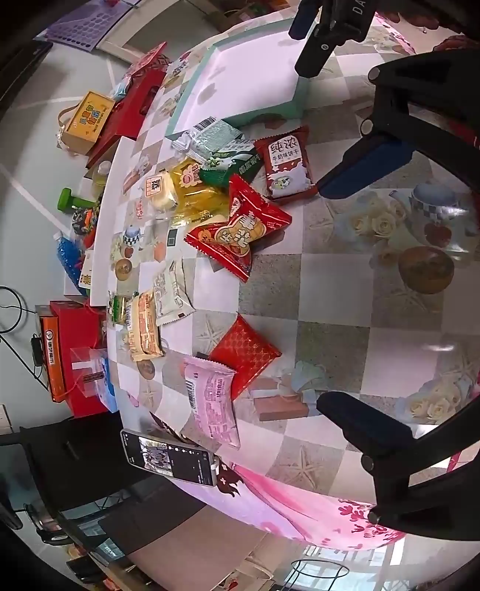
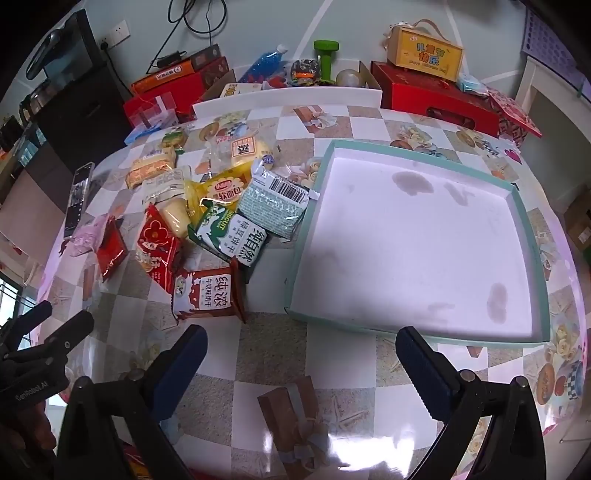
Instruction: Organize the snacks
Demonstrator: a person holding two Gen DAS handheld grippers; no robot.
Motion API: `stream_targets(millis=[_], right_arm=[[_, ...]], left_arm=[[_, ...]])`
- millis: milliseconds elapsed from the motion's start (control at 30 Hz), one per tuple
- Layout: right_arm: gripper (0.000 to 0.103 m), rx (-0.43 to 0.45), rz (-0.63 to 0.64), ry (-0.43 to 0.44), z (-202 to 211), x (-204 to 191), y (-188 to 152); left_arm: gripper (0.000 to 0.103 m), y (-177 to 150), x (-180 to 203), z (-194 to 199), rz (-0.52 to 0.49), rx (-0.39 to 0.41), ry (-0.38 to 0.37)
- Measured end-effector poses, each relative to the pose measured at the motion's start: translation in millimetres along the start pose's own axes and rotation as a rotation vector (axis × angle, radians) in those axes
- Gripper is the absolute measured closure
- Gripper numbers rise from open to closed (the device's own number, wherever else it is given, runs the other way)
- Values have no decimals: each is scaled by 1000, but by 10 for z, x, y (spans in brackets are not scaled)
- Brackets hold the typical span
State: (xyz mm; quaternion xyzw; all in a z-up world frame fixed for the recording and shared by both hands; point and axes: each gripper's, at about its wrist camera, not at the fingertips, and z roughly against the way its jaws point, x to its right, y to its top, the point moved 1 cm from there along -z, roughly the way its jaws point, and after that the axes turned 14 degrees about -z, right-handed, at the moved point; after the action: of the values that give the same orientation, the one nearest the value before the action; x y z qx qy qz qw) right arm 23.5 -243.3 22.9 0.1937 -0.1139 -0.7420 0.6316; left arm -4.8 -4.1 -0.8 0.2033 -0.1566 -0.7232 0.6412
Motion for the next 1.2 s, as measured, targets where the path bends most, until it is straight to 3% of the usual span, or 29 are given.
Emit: stream_targets(millis=[700,1200], right_arm=[[0,-37,-8,-34,-205,18,45],[0,-32,0,-30,-156,-14,46]], left_arm=[[0,7,-23,-272,1,-49,-9],[0,14,-23,-205,1,-44,-2]])
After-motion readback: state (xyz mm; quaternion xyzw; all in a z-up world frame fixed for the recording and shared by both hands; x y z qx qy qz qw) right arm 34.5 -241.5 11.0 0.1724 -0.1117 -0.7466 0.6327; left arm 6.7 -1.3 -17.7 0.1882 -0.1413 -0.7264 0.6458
